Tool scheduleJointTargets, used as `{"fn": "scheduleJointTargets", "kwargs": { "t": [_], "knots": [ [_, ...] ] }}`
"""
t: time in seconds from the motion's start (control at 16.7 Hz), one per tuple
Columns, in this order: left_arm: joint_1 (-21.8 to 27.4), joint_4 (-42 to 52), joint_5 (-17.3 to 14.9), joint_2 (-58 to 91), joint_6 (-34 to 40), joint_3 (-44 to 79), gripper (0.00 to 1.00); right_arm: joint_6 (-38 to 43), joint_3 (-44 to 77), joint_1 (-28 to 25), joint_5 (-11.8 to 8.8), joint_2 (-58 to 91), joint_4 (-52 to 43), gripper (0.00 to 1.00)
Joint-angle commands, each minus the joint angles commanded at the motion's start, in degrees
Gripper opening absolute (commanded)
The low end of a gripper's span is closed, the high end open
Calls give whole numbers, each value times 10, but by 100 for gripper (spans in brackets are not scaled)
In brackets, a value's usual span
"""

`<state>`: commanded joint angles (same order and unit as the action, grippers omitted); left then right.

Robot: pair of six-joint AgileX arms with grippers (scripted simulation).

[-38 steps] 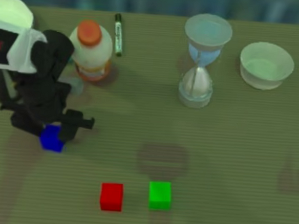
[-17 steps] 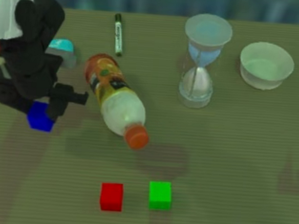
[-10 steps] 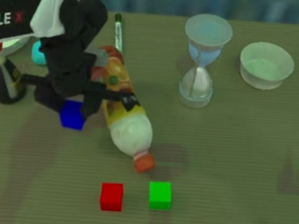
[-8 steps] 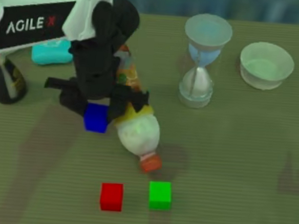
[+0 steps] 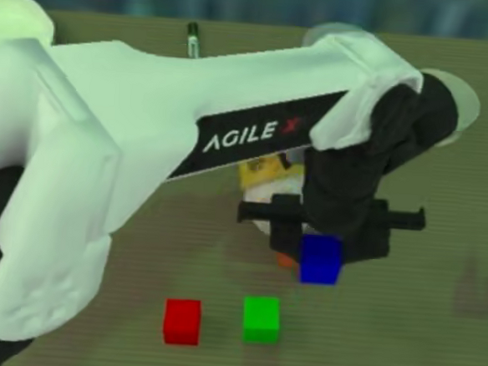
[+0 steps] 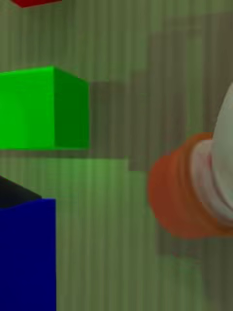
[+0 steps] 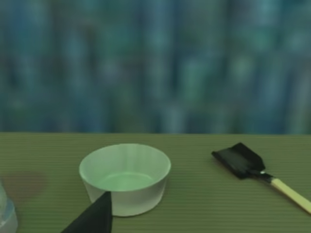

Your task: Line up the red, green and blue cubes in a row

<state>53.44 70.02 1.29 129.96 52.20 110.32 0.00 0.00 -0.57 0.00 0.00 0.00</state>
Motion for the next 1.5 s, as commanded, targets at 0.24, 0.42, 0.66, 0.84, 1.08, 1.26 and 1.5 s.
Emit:
{"fn": "scheduleJointTargets", "kwargs": {
  "t": [0.24, 0.42, 0.66, 0.84, 1.08, 1.26, 1.5],
  "knots": [
    [54, 17, 3, 17, 58, 42, 0, 0, 0, 0, 0, 0, 0, 100],
    [55, 17, 3, 17, 59, 42, 0, 0, 0, 0, 0, 0, 0, 100],
    [55, -8, 1, 19, 55, 22, 0, 0, 0, 0, 0, 0, 0, 100],
    [56, -69, 1, 32, 55, -25, 0, 0, 0, 0, 0, 0, 0, 100],
    [55, -123, 3, 46, 58, -68, 0, 0, 0, 0, 0, 0, 0, 100],
    [55, -123, 3, 46, 58, -68, 0, 0, 0, 0, 0, 0, 0, 100],
    [55, -123, 3, 46, 58, -68, 30, 0, 0, 0, 0, 0, 0, 100]
  ]
}}
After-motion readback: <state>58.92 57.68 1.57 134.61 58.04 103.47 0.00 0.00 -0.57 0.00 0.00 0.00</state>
